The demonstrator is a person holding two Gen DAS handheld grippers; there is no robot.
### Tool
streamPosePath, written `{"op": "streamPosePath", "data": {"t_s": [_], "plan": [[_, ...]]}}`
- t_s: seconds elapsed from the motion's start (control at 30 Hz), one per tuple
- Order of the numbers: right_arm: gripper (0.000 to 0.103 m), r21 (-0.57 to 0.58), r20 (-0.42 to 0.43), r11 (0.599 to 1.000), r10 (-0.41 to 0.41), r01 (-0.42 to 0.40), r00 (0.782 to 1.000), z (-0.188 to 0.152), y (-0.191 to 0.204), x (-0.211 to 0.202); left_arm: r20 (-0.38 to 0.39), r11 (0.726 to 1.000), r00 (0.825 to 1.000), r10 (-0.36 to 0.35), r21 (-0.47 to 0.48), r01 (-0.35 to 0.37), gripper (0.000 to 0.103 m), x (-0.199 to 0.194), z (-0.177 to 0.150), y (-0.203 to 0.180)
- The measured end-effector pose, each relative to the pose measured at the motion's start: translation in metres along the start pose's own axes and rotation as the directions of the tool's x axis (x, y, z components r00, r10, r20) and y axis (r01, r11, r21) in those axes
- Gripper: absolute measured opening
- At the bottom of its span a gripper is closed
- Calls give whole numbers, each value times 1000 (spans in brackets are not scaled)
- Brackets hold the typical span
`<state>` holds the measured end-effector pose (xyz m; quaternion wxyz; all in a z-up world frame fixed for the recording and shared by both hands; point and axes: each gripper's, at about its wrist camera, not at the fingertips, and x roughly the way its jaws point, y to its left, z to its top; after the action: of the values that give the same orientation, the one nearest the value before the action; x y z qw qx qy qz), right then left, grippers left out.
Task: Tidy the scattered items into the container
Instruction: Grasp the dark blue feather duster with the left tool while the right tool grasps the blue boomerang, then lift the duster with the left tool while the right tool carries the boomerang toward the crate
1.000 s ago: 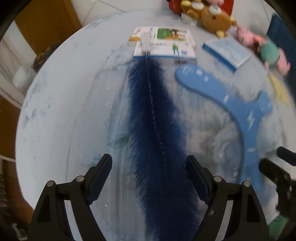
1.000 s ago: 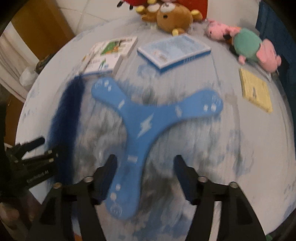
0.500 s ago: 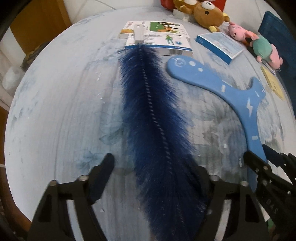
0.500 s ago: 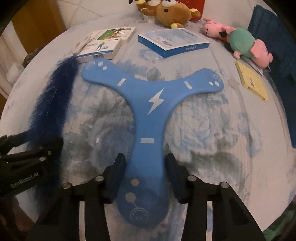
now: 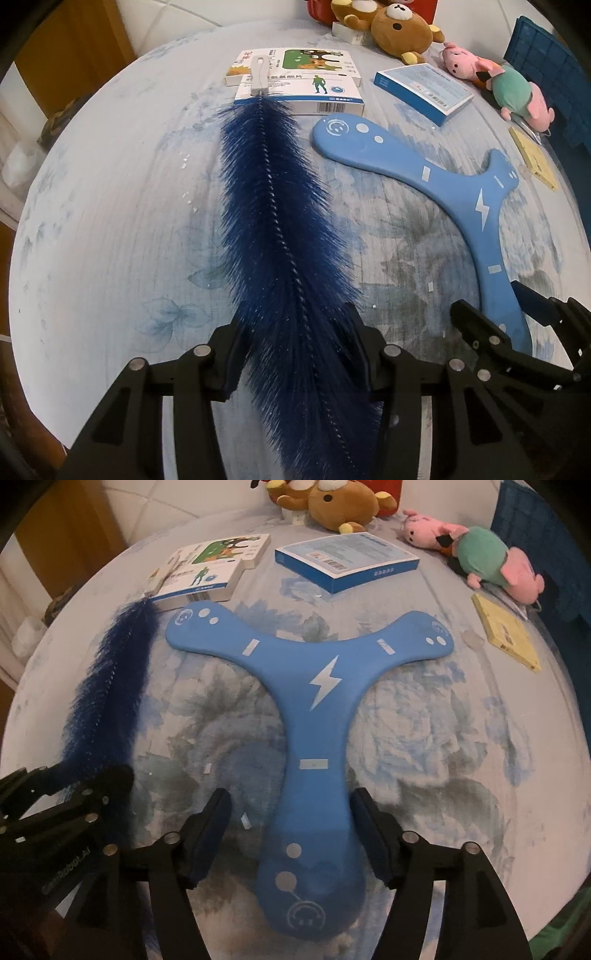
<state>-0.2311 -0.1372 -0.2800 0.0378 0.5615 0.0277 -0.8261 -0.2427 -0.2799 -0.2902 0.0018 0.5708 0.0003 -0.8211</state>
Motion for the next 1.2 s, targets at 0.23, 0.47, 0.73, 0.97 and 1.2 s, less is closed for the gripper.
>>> {"op": "streamPosePath", "data": {"t_s": [0.23,0.47,0.73,0.97,1.2], "plan": [[42,-10,7,1000,9,-9,1000,-3,-8,-4,20,1000,1000,-9,8,9,23,-1,4,-27],[41,-8,26,999,33,-33,999,-5,-12,-18,89,1000,996,-13,17,11,20,-22,15,-52],[9,7,141,999,36,-38,989,-1,-26,-76,163,999,986,-24,33,18,20,-50,24,-72],[2,130,49,981,136,-141,989,-14,-50,-52,118,999,993,-19,48,13,20,-32,20,-70],[41,141,40,982,124,-129,991,-3,-45,-17,62,1000,998,-5,27,3,20,-3,-3,-35]]}}
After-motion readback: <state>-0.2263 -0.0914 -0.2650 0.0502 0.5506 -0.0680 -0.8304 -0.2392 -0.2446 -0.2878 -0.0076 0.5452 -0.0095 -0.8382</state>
